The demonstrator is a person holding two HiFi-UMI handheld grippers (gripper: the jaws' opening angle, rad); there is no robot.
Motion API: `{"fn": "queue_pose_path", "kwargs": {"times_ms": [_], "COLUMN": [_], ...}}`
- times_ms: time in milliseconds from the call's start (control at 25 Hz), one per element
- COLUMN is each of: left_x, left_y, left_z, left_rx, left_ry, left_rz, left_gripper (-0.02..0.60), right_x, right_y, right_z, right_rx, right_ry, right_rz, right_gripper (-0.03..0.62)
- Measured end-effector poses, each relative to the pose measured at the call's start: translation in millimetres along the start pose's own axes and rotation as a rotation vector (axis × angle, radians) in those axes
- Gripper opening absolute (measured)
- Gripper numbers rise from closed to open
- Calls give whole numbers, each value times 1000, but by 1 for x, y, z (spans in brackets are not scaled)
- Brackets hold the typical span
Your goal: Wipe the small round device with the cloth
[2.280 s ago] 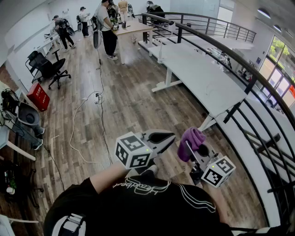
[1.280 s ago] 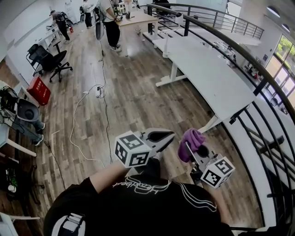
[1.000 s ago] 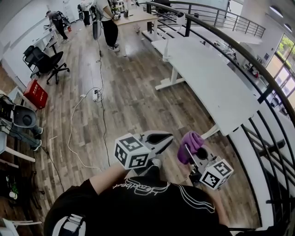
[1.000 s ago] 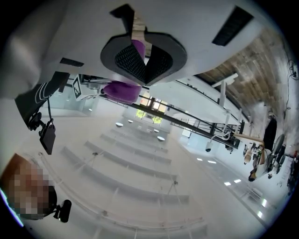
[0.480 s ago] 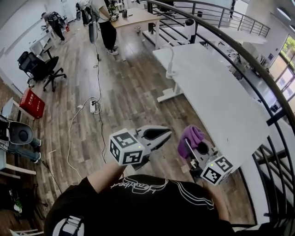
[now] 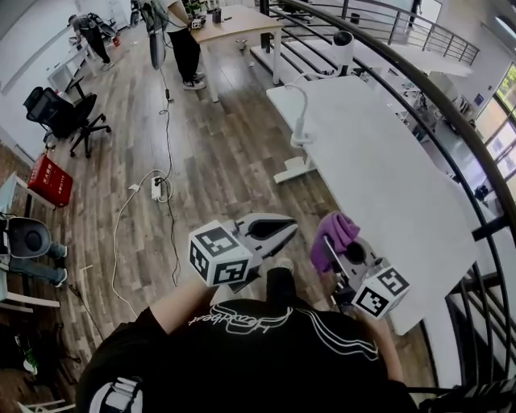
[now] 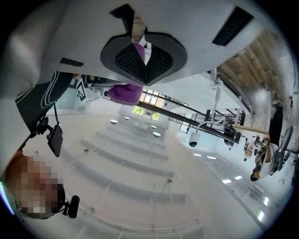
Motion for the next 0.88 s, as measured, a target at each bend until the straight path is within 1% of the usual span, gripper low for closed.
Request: {"fn": "queue_pose_path", "kwargs": {"times_ms": [160,360,440,480,680,880], "left_x": [-33,-95,-122,-131,-163,-181], "left_y": [66,176,218,232,278,312], "left_z": [-5,-17,-24,-27,-40,-63], "left_rx": [-15,12,17,11,-64,-135], "left_ry": [8,52,59,62,69,62], "left_rz": [-17,-47,-51,-47,-42,-11], "left_gripper": [9,9,9,9,12,78], "right_x": [-48,-116,-140,-149,-168,-171], "right_y": [-52,-142,-176,-188,-224,-247], "right_z": [-31,-95,-123,-135,-170,-186], "right_rx": [-3,-40,-34,-24,-3,-21], "right_ry": [8,8,3,0,-28,-48], "right_rz": [-18,-24,-18,-10,20,56], "right_gripper": [61,61,61,61,61,61]}}
Point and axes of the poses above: the fingertips, and each gripper's own axes: x backward along the fingers, y to its left, z out of its underside, the point moved 1 cm from there along x, backward along the fingers, and after that the axes turned 15 degrees about -x, right-handed, at the moved point
